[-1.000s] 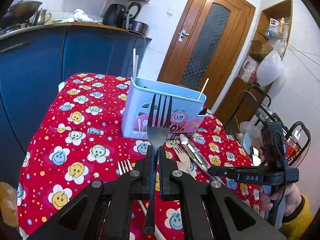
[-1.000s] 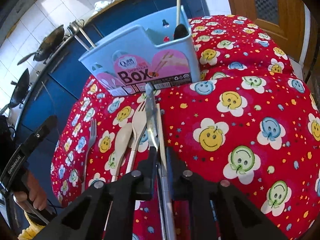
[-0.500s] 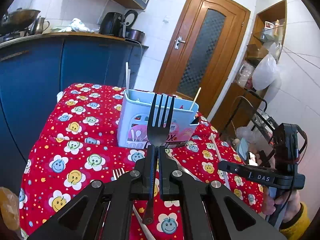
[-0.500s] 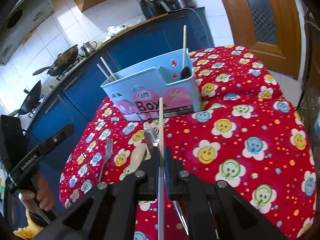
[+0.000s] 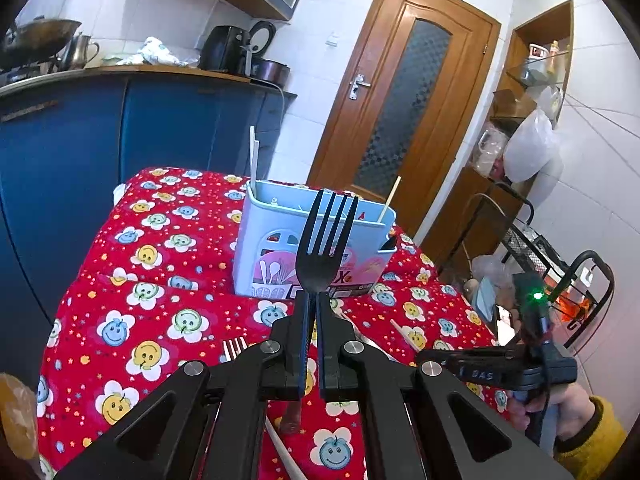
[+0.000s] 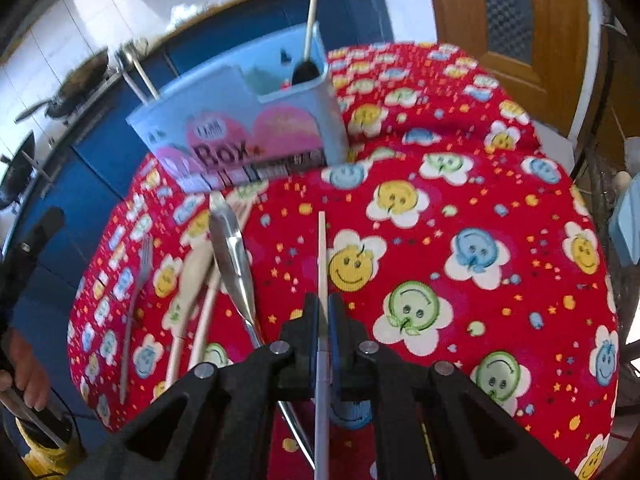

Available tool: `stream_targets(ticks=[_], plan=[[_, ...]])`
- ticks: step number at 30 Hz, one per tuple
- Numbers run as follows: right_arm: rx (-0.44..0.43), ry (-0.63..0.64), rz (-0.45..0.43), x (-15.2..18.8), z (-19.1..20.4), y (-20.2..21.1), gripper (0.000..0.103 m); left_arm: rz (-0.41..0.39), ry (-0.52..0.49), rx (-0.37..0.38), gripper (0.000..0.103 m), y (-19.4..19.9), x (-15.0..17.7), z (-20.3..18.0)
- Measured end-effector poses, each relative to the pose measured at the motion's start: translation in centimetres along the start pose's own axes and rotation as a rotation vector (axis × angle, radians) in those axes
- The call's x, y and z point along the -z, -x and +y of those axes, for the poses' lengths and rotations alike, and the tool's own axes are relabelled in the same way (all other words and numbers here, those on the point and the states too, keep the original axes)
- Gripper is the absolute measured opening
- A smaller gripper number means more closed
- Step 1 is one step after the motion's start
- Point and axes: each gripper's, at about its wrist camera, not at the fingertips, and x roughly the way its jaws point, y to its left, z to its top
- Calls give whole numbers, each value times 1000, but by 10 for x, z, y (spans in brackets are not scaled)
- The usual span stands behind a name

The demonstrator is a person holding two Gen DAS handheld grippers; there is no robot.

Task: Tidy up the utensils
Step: 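Close the right tool on a white chopstick while the left tool holds the fork raised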

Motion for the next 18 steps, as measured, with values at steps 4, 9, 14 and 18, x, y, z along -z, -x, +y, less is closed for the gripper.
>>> stream_targets(ticks=[4,9,14,18], plan=[[35,73,57,-9,9,-5,14,-5,4,-1,3,1,-1,1],[89,168,93,-17,25,-13,17,-14,6,3,2,3,-3,0],[58,160,50,-17,26,-9,6,-49,-4,12,0,12,-9,-2],[5,145,-42,-13,28,10,6,-30,-29,-5,0,11,-15,-5]])
